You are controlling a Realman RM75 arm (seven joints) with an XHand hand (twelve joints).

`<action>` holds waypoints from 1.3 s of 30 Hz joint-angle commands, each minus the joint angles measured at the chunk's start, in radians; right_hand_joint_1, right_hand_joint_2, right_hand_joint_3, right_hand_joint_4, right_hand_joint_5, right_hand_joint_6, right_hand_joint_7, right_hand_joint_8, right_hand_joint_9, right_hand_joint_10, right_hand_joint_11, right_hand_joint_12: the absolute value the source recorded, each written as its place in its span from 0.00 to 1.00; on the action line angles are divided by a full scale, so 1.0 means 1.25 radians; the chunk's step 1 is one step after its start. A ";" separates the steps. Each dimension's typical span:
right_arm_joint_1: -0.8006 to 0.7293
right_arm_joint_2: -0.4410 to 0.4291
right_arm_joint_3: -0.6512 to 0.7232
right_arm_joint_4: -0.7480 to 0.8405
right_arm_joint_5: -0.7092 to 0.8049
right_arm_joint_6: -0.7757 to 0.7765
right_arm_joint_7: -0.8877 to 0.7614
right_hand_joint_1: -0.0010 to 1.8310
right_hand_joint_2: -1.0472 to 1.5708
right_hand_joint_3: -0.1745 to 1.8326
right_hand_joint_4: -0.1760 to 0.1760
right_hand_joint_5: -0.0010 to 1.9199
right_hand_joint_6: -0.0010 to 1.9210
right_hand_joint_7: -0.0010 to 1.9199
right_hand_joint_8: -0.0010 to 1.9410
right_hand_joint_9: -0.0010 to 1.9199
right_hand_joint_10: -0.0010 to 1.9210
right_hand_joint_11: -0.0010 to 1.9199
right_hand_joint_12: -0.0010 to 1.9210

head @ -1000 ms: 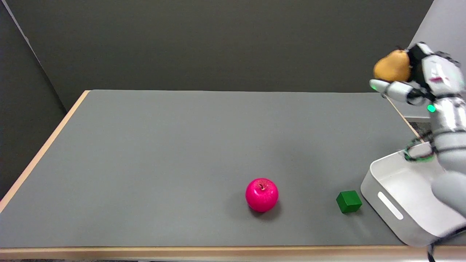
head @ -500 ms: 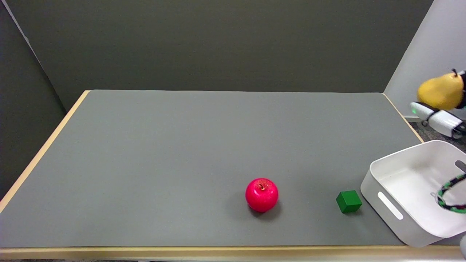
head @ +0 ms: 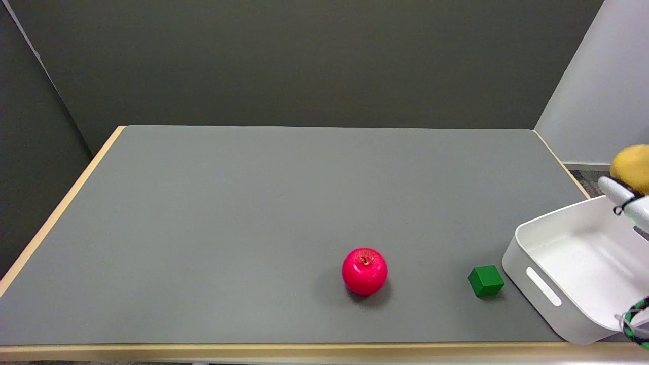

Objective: Place the yellow pear into the white box.

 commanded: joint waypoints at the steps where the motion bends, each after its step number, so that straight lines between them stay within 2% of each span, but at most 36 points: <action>1: -0.030 0.005 -0.194 -0.131 0.105 0.247 0.056 0.66 0.75 0.40 0.21 0.36 0.76 0.48 0.73 0.45 0.82 0.38 1.00; 8: -0.019 0.014 -0.226 -0.165 0.134 0.258 0.056 0.65 0.75 0.41 0.25 0.36 0.76 0.48 0.73 0.45 0.82 0.37 1.00; 10: -0.018 0.016 -0.232 -0.165 0.134 0.259 0.056 0.65 0.76 0.39 0.36 0.36 0.77 0.46 0.73 0.45 0.82 0.36 1.00; 12: -0.017 0.019 -0.234 -0.163 0.132 0.259 0.056 0.62 0.86 0.15 0.39 0.31 0.80 0.43 0.71 0.40 0.72 0.10 1.00; 13: -0.015 0.021 -0.234 -0.164 0.128 0.259 0.056 0.58 0.81 0.28 0.52 0.28 0.72 0.39 0.61 0.37 0.68 0.06 1.00; 14: -0.013 0.024 -0.235 -0.166 0.126 0.259 0.056 0.52 0.72 0.48 0.68 0.24 0.61 0.34 0.47 0.33 0.65 0.05 1.00; 15: -0.011 0.026 -0.236 -0.167 0.126 0.259 0.057 0.45 0.68 0.56 0.74 0.19 0.46 0.24 0.33 0.23 0.52 0.04 0.83; 16: -0.008 0.030 -0.238 -0.168 0.126 0.259 0.060 0.38 0.66 0.59 0.76 0.14 0.32 0.14 0.21 0.12 0.37 0.04 0.64; 17: -0.006 0.034 -0.241 -0.170 0.125 0.259 0.064 0.37 0.65 0.60 0.77 0.12 0.28 0.10 0.18 0.07 0.33 0.02 0.56; 18: -0.005 0.038 -0.243 -0.174 0.122 0.259 0.077 0.38 0.64 0.60 0.77 0.10 0.27 0.07 0.17 0.03 0.31 0.00 0.51; 20: 0.004 0.046 -0.248 -0.195 0.109 0.260 0.117 0.38 0.63 0.58 0.81 0.05 0.25 0.01 0.06 0.00 0.10 0.00 0.33; 21: 0.007 0.047 -0.249 -0.203 0.106 0.262 0.134 0.38 0.63 0.57 0.83 0.05 0.22 0.00 0.03 0.00 0.04 0.00 0.26; 23: 0.019 0.056 -0.259 -0.228 0.097 0.271 0.180 0.37 0.63 0.52 0.84 0.07 0.17 0.00 0.00 0.00 0.00 0.00 0.14; 25: 0.024 0.059 -0.265 -0.238 0.096 0.276 0.192 0.36 0.62 0.54 0.86 0.04 0.20 0.00 0.00 0.00 0.00 0.00 0.01; 32: 0.035 0.061 -0.273 -0.237 0.080 0.277 0.192 0.35 0.61 0.52 0.84 0.05 0.19 0.00 0.00 0.00 0.00 0.00 0.00; 35: 0.043 0.066 -0.273 -0.213 0.028 0.285 0.192 0.33 0.60 0.52 0.83 0.05 0.19 0.00 0.00 0.00 0.00 0.00 0.00; 39: 0.073 0.077 -0.275 -0.149 -0.087 0.305 0.185 0.32 0.61 0.49 0.77 0.05 0.16 0.00 0.00 0.00 0.00 0.00 0.00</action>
